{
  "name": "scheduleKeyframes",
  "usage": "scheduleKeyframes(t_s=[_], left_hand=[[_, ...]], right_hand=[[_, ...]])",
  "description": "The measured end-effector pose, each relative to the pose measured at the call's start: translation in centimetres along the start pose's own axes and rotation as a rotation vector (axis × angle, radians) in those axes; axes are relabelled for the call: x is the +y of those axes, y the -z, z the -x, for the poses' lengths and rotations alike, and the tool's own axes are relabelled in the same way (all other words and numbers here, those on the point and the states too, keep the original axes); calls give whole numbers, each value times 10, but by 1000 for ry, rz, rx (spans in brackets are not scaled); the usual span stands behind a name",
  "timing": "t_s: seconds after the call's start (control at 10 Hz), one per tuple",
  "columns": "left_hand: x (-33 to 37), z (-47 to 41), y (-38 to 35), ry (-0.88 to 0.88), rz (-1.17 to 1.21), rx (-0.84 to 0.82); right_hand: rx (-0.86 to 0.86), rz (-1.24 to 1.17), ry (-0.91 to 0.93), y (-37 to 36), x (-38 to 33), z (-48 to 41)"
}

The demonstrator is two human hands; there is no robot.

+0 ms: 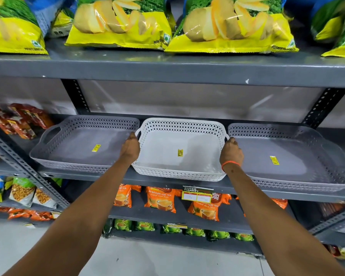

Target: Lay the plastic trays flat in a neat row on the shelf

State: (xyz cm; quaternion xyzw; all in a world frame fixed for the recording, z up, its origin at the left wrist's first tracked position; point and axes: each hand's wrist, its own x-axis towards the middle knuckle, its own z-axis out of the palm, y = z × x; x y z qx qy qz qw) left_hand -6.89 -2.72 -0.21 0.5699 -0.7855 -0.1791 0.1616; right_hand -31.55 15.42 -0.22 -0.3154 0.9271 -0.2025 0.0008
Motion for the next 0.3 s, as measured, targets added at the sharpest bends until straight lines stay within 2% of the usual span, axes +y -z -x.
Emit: scheduleKeyframes(t_s=[0.2, 0.3], left_hand=[[-2, 2, 1, 16, -34, -37], [3, 9, 7, 73, -55, -26]], right_hand=[[-42, -2, -42, 1, -2, 2], [-138, 15, -134, 10, -7, -1]])
